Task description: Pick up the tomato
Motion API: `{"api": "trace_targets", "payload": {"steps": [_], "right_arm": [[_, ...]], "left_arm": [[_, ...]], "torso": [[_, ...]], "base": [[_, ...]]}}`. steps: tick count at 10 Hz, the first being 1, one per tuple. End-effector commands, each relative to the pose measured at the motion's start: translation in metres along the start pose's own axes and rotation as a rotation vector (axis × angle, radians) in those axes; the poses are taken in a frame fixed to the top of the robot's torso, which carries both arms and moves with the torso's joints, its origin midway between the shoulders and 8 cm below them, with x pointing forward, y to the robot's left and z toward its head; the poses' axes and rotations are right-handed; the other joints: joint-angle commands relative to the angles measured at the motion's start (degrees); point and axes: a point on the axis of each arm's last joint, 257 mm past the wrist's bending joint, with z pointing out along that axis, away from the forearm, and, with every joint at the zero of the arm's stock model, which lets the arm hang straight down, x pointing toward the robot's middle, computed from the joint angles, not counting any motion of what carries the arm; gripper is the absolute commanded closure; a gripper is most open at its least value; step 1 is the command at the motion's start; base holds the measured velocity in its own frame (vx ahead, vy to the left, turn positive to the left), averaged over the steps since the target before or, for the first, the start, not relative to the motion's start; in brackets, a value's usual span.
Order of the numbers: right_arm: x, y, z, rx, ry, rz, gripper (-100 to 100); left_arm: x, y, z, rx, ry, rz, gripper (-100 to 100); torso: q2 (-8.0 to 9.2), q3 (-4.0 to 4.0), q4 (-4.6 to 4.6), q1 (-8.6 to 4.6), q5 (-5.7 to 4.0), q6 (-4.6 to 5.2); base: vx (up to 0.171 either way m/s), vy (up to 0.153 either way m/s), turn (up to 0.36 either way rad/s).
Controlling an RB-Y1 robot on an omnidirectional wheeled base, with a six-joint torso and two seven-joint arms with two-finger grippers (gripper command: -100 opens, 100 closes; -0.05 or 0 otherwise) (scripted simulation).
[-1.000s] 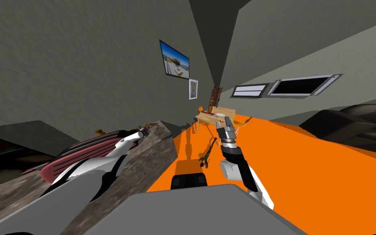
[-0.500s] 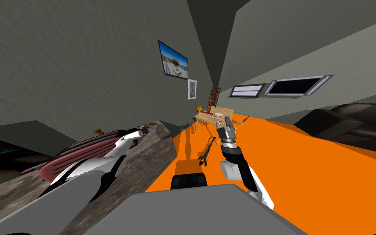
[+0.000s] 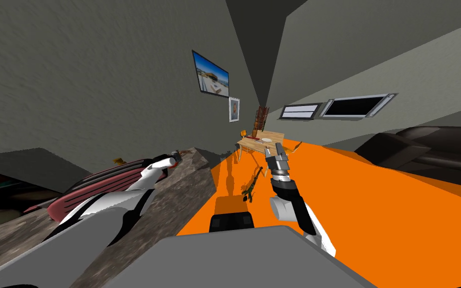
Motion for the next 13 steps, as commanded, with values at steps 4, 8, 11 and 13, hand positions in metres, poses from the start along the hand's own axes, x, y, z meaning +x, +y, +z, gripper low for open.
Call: {"api": "trace_targets", "payload": {"steps": [4, 8, 11, 13], "right_arm": [[0.000, 0.000, 0.000, 0.000, 0.000, 0.000, 0], [0.000, 0.000, 0.000, 0.000, 0.000, 0.000, 0], [0.000, 0.000, 0.000, 0.000, 0.000, 0.000, 0], [0.000, 0.000, 0.000, 0.000, 0.000, 0.000, 0]], "left_arm": [[-0.010, 0.024, -0.001, -0.065, -0.015, -0.073, -100], [-0.023, 0.061, -0.003, -0.146, -0.039, -0.134, -100], [-0.032, 0.091, -0.007, -0.209, -0.059, -0.181, -100], [-0.039, 0.114, -0.012, -0.259, -0.075, -0.218, -100]], "torso": [[-0.37, -0.21, -0.09, 0.27, 0.07, -0.03], [-0.22, -0.13, -0.06, 0.28, 0.07, -0.01], [-0.25, -0.15, -0.06, 0.32, 0.08, -0.02], [-0.28, -0.16, -0.07, 0.41, 0.10, -0.02]], "base": [[0.052, 0.023, 0.043], [0.031, 0.040, 0.025], [0.034, 0.052, 0.039], [0.041, 0.056, 0.045]]}}
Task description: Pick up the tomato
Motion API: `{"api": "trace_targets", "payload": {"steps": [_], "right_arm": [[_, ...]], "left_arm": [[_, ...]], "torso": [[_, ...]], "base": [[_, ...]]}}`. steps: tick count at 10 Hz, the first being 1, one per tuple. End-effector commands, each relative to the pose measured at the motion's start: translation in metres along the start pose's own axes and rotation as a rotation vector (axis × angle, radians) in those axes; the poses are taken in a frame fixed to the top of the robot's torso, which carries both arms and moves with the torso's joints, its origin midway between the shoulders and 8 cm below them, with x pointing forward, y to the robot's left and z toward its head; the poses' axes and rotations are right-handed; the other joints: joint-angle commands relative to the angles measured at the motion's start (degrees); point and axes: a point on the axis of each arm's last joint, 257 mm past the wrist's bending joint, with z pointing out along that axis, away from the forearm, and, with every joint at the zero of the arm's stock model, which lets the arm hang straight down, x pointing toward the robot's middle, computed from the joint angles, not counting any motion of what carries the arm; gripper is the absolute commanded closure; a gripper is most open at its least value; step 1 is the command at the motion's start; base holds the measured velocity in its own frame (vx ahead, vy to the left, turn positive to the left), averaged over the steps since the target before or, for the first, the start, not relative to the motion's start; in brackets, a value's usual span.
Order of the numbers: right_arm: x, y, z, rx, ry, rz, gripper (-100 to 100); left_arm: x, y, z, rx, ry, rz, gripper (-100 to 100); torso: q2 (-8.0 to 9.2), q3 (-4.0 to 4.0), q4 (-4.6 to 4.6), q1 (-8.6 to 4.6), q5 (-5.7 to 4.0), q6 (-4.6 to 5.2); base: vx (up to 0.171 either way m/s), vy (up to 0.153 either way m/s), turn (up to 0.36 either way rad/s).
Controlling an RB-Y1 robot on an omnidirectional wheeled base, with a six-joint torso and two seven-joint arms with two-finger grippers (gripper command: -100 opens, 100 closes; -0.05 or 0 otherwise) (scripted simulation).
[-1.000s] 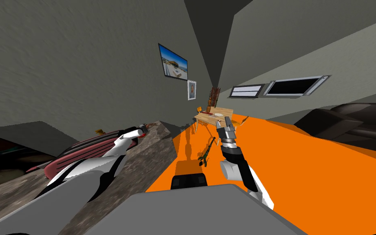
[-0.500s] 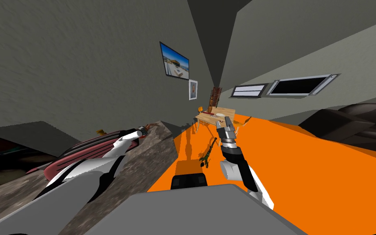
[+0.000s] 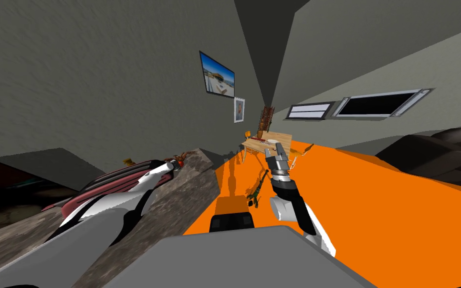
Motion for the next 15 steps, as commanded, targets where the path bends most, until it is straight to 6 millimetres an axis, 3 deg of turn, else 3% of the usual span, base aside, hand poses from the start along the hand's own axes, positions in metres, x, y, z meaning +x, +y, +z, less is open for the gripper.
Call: {"api": "trace_targets", "payload": {"steps": [1, 2, 3, 4, 5, 14, 15], "right_arm": [[0.000, 0.000, 0.000, 0.000, 0.000, 0.000, 0], [0.000, 0.000, 0.000, 0.000, 0.000, 0.000, 0], [0.000, 0.000, 0.000, 0.000, 0.000, 0.000, 0], [0.000, 0.000, 0.000, 0.000, 0.000, 0.000, 0], [0.000, 0.000, 0.000, 0.000, 0.000, 0.000, 0], [0.000, 0.000, 0.000, 0.000, 0.000, 0.000, 0], [0.000, 0.000, 0.000, 0.000, 0.000, 0.000, 0]], "left_arm": [[-0.005, 0.013, 0.000, -0.026, -0.009, -0.013, -100], [-0.009, 0.021, 0.001, -0.044, -0.016, -0.027, -100], [-0.005, 0.016, 0.001, -0.034, -0.012, -0.018, -100], [-0.005, 0.017, 0.001, -0.036, -0.012, -0.021, 0], [-0.004, 0.021, 0.001, -0.042, 0.003, -0.009, -100], [-0.003, 0.034, -0.005, -0.053, 0.061, 0.032, -100], [-0.003, 0.034, -0.005, -0.054, 0.062, 0.035, 100]], "torso": [[0.00, 0.00, 0.00, 0.00, 0.00, 0.00], [0.00, 0.00, 0.00, -0.06, 0.00, 0.03], [0.02, 0.01, 0.00, -0.12, -0.02, 0.02], [0.08, 0.05, 0.02, -0.18, -0.04, 0.03], [0.13, 0.07, 0.03, -0.22, -0.05, 0.03], [-0.16, -0.10, -0.04, -0.38, -0.08, 0.04], [-0.03, -0.03, -0.01, -0.32, -0.08, 0.07]], "base": [[0.041, 0.040, 0.029], [0.033, 0.026, 0.018], [0.014, 0.011, 0.004], [0.000, 0.000, 0.000], [0.067, -0.013, 0.145], [0.091, -0.040, 0.094], [0.004, -0.006, -0.003]]}}
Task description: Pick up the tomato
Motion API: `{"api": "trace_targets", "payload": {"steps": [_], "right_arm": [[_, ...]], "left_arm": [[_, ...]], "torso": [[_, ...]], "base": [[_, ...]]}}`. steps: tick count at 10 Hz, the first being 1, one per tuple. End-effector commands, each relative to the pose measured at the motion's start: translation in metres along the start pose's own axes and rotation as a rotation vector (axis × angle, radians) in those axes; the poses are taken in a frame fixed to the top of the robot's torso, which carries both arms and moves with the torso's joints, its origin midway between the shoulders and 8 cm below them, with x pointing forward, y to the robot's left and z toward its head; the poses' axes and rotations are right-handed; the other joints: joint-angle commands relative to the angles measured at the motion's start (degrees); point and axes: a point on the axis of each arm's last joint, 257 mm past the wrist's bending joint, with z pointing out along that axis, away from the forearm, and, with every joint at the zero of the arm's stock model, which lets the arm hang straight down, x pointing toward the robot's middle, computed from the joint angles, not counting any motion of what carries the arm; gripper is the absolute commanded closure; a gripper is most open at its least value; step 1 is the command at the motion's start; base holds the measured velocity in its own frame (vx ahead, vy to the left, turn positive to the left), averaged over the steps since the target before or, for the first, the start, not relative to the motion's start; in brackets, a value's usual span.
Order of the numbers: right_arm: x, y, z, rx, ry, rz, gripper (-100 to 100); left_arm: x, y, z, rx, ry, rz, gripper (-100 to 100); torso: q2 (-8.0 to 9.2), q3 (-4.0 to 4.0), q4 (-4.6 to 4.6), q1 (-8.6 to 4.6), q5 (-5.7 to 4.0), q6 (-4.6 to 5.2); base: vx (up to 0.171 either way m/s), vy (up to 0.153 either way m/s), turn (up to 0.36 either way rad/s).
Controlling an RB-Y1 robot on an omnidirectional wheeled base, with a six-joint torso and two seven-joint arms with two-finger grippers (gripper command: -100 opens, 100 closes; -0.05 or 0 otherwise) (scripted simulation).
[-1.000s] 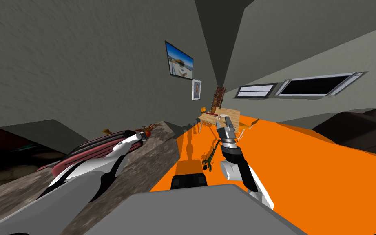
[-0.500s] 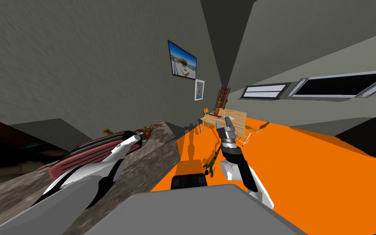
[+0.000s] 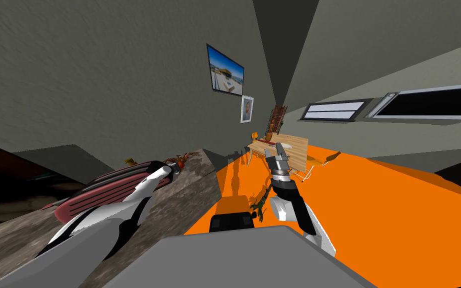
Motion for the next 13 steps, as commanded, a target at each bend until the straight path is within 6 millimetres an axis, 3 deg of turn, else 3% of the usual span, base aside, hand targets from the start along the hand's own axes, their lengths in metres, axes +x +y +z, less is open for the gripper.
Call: {"api": "trace_targets", "payload": {"steps": [1, 4, 5, 6, 13], "right_arm": [[0.000, 0.000, 0.000, 0.000, 0.000, 0.000, 0], [0.000, 0.000, 0.000, 0.000, 0.000, 0.000, 0], [0.000, 0.000, 0.000, 0.000, 0.000, 0.000, 0], [0.000, 0.000, 0.000, 0.000, 0.000, 0.000, 0], [0.000, 0.000, 0.000, 0.000, 0.000, 0.000, 0]], "left_arm": [[0.000, 0.000, 0.000, 0.000, 0.000, 0.000, 100], [0.000, -0.002, 0.000, 0.003, 0.000, -0.001, 100], [0.000, -0.002, 0.000, 0.003, 0.000, -0.001, 0], [0.000, -0.005, 0.001, 0.006, -0.011, -0.009, 100], [-0.002, -0.018, 0.005, 0.020, -0.065, -0.051, 100]], "torso": [[0.00, 0.00, 0.00, 0.00, 0.00, 0.00], [0.09, 0.03, -0.03, 0.02, 0.04, 0.00], [0.10, 0.04, -0.02, 0.02, 0.04, 0.00], [0.10, 0.04, -0.02, 0.02, 0.04, 0.00], [0.49, 0.28, 0.10, 0.10, 0.02, -0.01]], "base": [[0.000, 0.000, 0.000], [0.000, 0.000, 0.000], [0.000, 0.000, 0.000], [-0.056, 0.032, -0.117], [-0.099, 0.042, -0.106]]}}
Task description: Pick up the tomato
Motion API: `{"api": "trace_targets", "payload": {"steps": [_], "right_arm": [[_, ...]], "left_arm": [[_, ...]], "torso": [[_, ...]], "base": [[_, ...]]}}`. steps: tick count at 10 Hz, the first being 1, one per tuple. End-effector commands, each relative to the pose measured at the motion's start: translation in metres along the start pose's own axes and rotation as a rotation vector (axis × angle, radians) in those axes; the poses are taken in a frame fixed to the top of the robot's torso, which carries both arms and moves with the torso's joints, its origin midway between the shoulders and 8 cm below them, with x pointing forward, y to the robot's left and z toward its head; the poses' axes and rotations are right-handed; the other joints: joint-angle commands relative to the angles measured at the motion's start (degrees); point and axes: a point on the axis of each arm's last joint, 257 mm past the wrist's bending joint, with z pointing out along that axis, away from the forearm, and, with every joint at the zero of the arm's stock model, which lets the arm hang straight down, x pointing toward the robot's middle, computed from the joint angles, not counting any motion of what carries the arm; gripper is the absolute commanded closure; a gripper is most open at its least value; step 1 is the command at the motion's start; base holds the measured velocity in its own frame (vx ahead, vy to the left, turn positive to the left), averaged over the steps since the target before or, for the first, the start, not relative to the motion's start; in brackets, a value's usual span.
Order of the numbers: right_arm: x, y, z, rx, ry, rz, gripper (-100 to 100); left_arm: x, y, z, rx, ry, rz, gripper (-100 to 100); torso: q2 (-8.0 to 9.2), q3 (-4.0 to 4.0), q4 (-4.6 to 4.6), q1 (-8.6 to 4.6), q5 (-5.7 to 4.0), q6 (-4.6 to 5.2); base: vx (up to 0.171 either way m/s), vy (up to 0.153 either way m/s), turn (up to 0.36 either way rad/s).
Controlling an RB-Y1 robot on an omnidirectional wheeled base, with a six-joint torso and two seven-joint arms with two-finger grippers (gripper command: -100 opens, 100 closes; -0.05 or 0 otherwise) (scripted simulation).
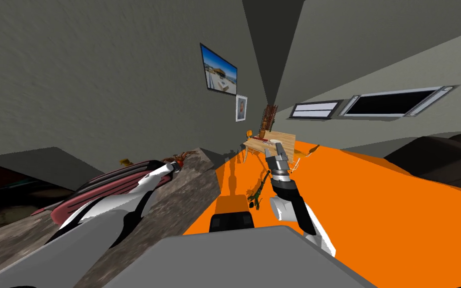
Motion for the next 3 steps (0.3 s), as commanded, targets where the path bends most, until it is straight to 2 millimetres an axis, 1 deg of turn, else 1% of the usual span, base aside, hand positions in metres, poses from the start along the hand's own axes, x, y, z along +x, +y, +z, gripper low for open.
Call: {"api": "trace_targets", "payload": {"steps": [1, 2, 3], "right_arm": [[0.0000, 0.0000, 0.0000, 0.000, 0.000, 0.000, 0], [0.0000, 0.0000, 0.0000, 0.000, 0.000, 0.000, 0], [0.0000, 0.0000, 0.0000, 0.000, 0.000, 0.000, 0]], "left_arm": [[-0.0003, -0.0034, 0.0006, 0.006, -0.012, -0.012, 100], [0.0000, -0.0016, 0.0003, 0.003, -0.008, -0.005, 100], [0.0006, -0.0016, 0.0004, 0.003, -0.008, -0.009, 0]], "torso": [[0.00, 0.00, 0.00, 0.00, 0.00, 0.00], [0.00, 0.00, 0.01, 0.01, -0.01, 0.02], [-0.13, -0.06, -0.01, -0.02, -0.02, -0.05]], "base": [[-0.093, 0.035, -0.124], [-0.040, 0.019, -0.036], [-0.007, 0.003, 0.004]]}}
